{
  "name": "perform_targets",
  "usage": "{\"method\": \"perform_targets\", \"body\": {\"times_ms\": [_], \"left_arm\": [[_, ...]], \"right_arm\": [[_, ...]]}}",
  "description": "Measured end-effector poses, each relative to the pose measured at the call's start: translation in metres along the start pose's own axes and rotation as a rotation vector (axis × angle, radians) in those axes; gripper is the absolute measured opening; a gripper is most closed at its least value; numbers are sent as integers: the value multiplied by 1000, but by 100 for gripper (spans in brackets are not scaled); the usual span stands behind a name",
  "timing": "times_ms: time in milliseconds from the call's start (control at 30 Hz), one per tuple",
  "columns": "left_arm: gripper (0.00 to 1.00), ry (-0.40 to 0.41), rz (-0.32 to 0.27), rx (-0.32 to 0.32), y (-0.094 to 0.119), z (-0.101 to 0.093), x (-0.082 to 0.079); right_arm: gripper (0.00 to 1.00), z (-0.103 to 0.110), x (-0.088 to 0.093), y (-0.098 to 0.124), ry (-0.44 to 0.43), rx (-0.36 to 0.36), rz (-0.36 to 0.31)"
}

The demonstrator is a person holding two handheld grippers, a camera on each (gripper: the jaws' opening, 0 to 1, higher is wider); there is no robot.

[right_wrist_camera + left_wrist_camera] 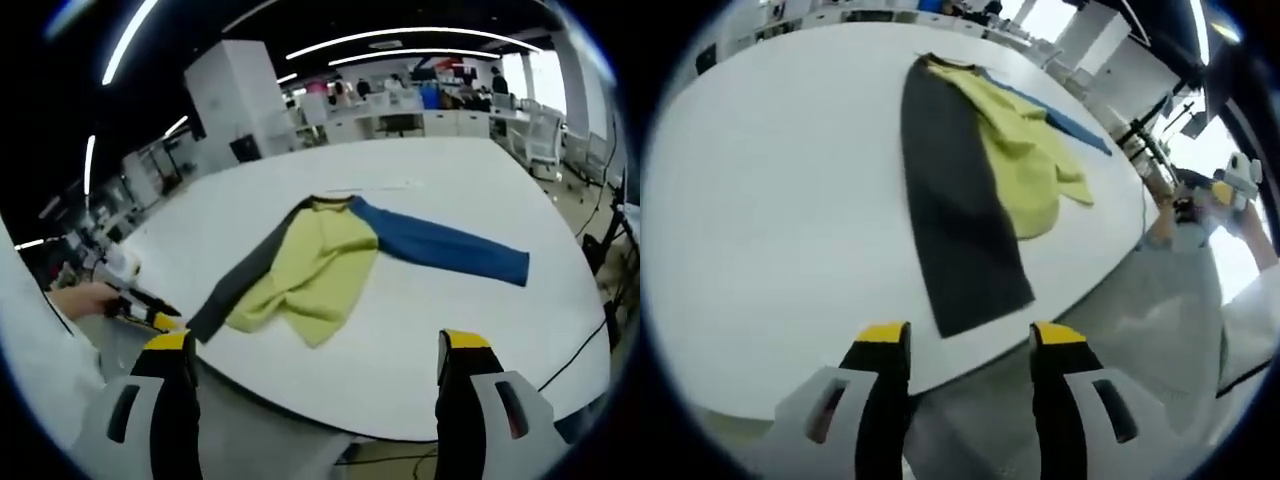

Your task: Fold the garment on the visible template until the final outline fits inside the template.

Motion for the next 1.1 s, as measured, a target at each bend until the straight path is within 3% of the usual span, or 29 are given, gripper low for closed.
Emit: {"method": "perform_targets", "body": {"times_ms": [533,1100], "left_arm": [[26,16,17,16,-7,7,0],[16,-46,80,-6,-13,6,-1]], "right_arm": [[100,-1,1,-6,-12,0,12],[100,-6,0,-11,-23,0,24]]}}
Point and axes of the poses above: the point that each gripper's makers call its tool centre point, and the gripper's own axes: y roughly backward along the fingers, z roughly to its left, x roughly out of its underside, the point moved 8 cm from there along y, roughly backward along the fingers, and after that the axes turned 9 degrees about -y, right-handed, at the moved point
